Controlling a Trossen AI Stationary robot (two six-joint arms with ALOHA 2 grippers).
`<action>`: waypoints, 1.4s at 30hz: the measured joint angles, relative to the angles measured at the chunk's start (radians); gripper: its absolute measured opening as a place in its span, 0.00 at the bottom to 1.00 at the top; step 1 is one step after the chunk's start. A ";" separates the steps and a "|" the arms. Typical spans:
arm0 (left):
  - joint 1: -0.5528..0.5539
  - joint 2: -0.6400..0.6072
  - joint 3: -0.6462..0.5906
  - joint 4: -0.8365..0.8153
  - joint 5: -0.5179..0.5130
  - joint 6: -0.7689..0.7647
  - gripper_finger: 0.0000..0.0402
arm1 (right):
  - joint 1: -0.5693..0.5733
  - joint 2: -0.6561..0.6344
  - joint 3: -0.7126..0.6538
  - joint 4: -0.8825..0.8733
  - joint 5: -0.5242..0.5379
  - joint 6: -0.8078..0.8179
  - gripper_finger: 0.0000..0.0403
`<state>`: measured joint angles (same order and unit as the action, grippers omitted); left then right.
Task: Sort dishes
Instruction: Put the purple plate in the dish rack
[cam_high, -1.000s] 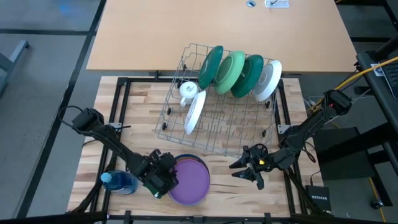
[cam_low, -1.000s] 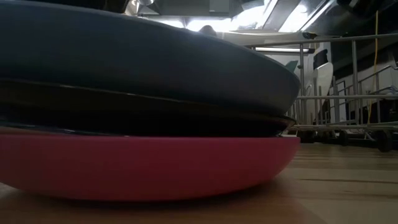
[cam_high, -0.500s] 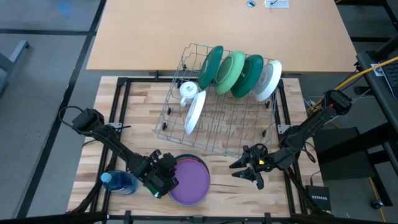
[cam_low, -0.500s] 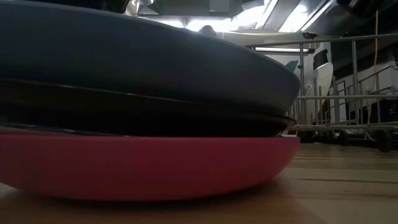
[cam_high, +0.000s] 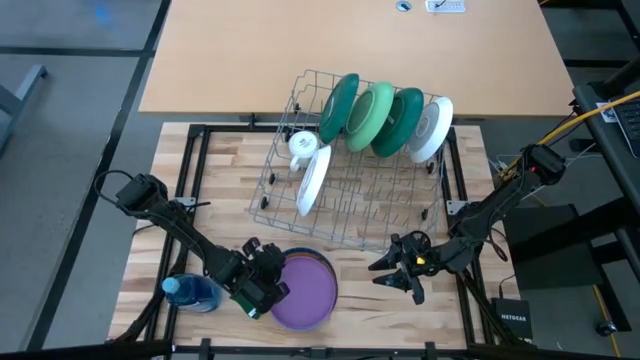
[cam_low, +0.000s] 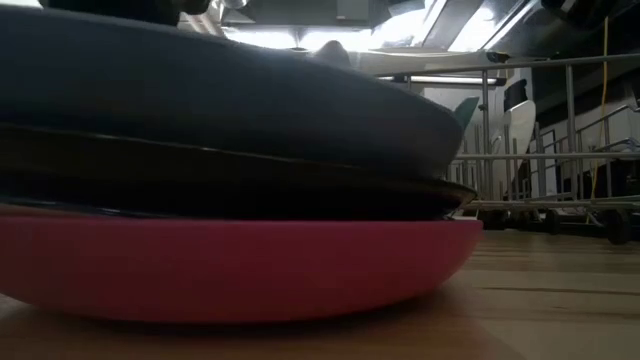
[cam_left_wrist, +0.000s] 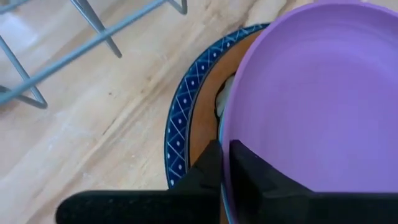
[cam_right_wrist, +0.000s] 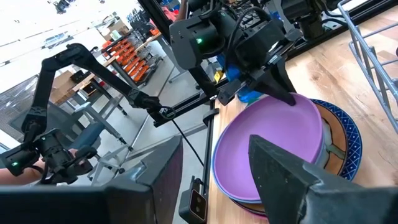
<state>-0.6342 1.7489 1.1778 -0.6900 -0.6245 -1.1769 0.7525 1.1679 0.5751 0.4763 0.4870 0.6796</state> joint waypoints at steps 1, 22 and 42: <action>-0.001 0.000 0.000 0.002 -0.009 0.001 0.01 | 0.000 0.000 0.000 -0.001 0.000 0.000 0.46; 0.000 -0.013 0.000 0.187 -0.155 0.302 0.01 | 0.000 0.000 0.000 -0.007 0.000 0.000 0.46; 0.046 -0.014 0.000 0.161 -0.021 0.442 0.05 | 0.000 0.000 0.000 -0.007 0.000 0.000 0.46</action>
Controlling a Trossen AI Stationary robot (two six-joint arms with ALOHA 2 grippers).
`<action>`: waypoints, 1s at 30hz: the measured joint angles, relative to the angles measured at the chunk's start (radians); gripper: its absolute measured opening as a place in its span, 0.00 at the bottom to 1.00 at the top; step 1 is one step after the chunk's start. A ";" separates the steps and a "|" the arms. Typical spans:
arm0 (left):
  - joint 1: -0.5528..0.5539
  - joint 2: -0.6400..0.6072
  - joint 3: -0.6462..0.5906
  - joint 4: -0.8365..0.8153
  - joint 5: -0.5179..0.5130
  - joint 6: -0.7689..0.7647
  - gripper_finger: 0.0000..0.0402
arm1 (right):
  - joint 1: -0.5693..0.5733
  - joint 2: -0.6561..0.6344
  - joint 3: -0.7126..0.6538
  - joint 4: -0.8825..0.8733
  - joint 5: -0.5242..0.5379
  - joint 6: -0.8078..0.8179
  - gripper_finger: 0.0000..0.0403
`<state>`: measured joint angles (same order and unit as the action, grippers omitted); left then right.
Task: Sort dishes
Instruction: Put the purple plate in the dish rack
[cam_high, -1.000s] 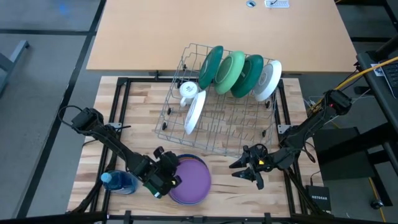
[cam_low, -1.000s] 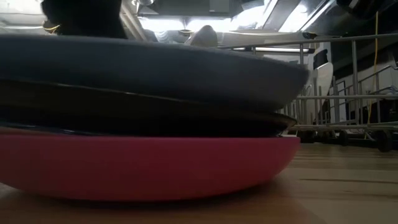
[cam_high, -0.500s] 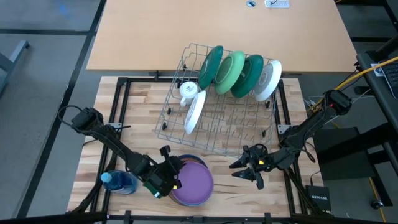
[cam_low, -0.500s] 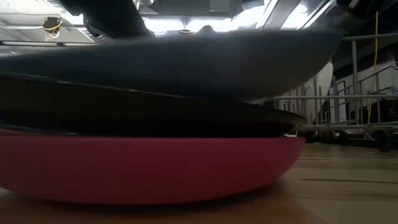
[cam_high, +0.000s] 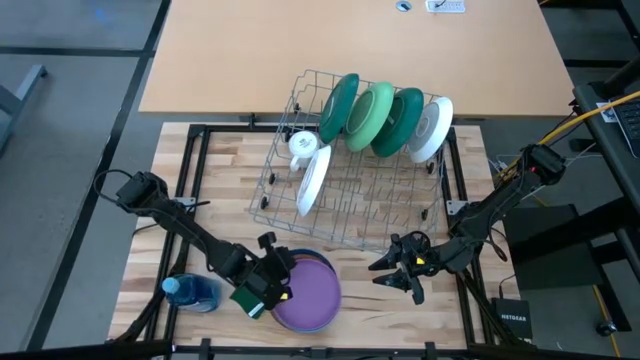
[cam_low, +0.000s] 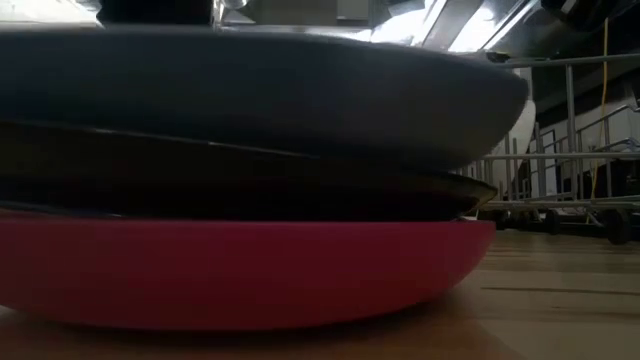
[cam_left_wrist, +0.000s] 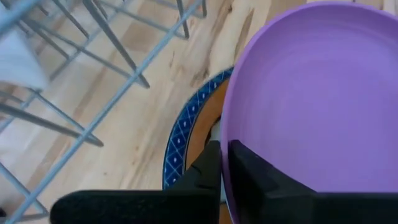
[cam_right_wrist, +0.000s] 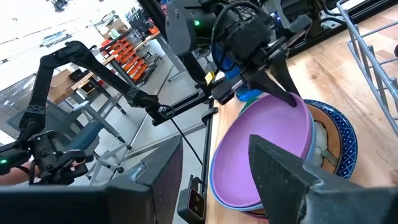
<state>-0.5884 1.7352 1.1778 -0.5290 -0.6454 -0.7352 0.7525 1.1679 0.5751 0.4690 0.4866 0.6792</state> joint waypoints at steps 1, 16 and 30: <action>0.002 0.000 0.000 -0.003 0.008 0.000 0.06 | 0.000 0.000 0.000 0.000 0.000 0.000 0.46; 0.009 0.001 0.000 -0.025 0.036 -0.050 0.06 | 0.000 0.000 0.000 -0.002 0.000 0.000 0.46; -0.009 0.001 0.000 0.059 -0.108 0.024 0.01 | 0.000 0.000 0.000 -0.009 0.000 0.000 0.46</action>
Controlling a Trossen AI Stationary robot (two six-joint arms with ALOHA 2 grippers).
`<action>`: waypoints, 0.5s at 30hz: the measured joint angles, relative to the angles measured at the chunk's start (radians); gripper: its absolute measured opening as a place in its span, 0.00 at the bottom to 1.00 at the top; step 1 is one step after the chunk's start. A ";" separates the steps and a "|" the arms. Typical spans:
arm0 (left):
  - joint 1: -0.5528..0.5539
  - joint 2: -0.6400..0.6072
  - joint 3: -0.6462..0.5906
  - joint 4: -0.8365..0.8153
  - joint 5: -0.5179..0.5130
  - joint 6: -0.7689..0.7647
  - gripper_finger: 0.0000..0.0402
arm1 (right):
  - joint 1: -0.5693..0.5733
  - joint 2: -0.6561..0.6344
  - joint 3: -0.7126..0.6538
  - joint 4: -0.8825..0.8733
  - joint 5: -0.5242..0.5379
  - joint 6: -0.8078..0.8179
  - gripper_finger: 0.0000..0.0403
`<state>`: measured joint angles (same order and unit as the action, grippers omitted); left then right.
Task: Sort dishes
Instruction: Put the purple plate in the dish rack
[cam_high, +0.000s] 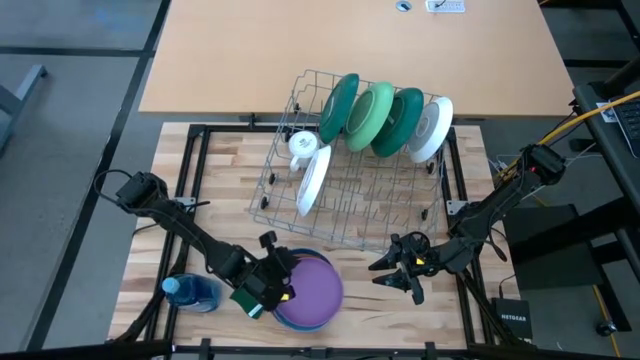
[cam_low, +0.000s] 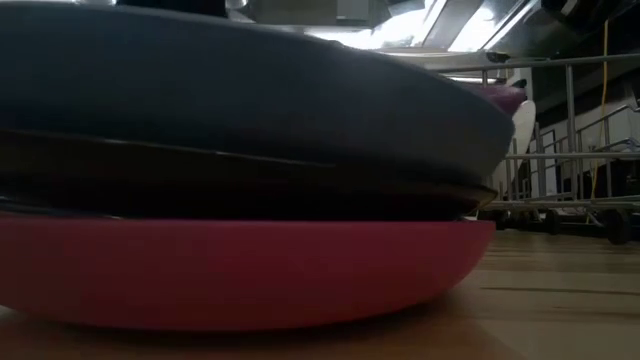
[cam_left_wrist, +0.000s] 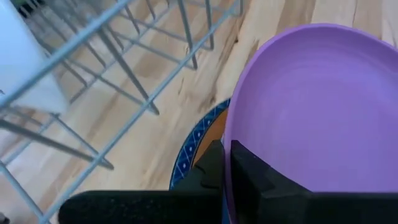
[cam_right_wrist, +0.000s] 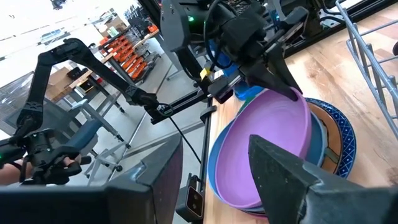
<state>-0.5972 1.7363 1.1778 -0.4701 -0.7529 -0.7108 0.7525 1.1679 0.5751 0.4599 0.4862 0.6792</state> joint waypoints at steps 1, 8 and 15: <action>-0.003 0.000 0.000 0.011 -0.012 0.010 0.01 | 0.000 0.000 0.000 0.000 0.000 0.000 0.46; -0.037 0.000 0.000 0.156 -0.162 0.133 0.00 | 0.000 0.000 0.000 0.029 0.036 0.055 0.46; -0.047 -0.039 0.000 0.328 -0.345 0.352 0.00 | 0.000 0.000 0.000 0.266 0.090 0.129 0.46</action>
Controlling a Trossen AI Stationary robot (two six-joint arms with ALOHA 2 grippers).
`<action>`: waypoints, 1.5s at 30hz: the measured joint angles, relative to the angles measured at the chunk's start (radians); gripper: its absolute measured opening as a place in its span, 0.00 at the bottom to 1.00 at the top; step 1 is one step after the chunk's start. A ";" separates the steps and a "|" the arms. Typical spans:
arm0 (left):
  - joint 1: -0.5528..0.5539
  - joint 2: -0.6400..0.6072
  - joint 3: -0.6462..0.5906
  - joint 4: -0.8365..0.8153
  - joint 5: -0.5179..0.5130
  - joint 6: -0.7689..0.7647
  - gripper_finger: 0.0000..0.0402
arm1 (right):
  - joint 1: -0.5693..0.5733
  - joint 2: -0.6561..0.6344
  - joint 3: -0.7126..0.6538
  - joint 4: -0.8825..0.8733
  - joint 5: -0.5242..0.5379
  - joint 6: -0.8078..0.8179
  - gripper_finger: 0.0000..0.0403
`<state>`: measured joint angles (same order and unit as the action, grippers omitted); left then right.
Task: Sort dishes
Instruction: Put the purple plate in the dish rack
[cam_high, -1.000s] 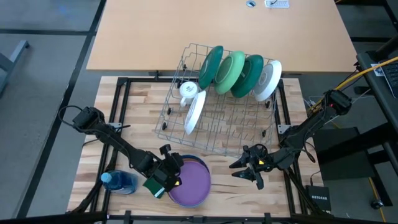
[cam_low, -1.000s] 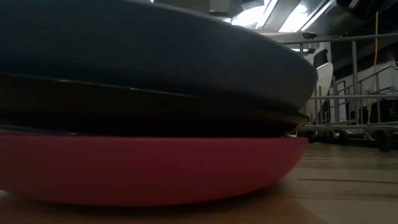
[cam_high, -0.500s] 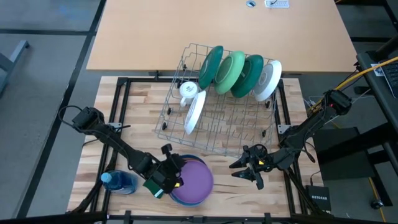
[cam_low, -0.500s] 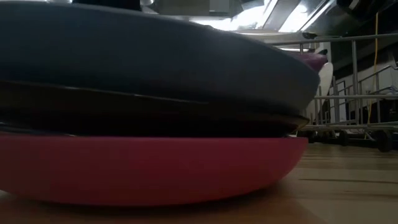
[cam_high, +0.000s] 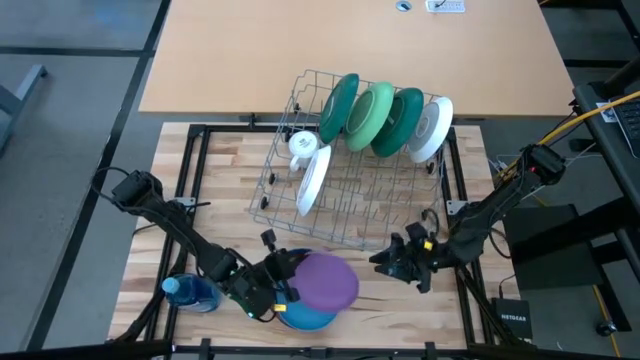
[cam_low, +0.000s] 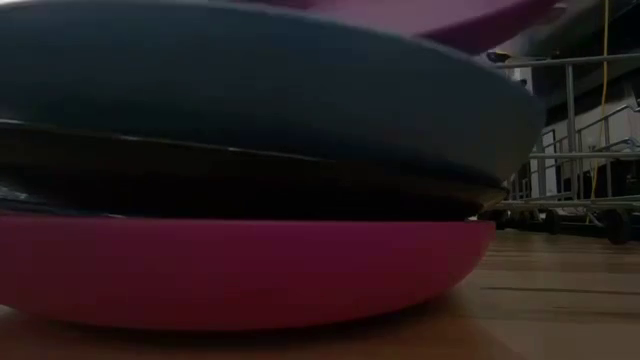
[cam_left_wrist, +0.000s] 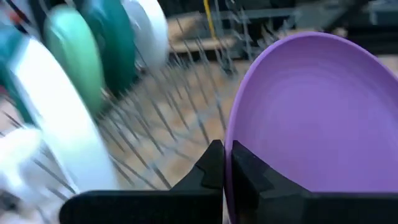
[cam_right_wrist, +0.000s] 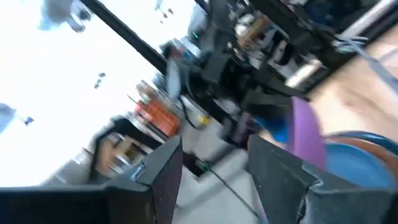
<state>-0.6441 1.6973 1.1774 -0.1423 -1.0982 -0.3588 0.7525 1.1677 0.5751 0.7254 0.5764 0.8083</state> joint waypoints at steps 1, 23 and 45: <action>0.000 -0.003 0.000 0.035 -0.025 0.050 0.00 | 0.000 0.000 0.000 0.038 0.000 0.011 0.46; 0.015 -0.022 0.001 1.023 -0.302 1.316 0.00 | 0.000 0.000 0.000 0.322 0.055 0.246 0.46; 0.144 -0.022 0.002 1.240 -0.077 1.806 0.00 | 0.000 0.000 0.000 0.337 0.376 0.465 0.46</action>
<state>-0.4997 1.6749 1.1790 1.0979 -1.1754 1.4468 0.7524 1.1675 0.5747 1.0620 0.9520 1.2736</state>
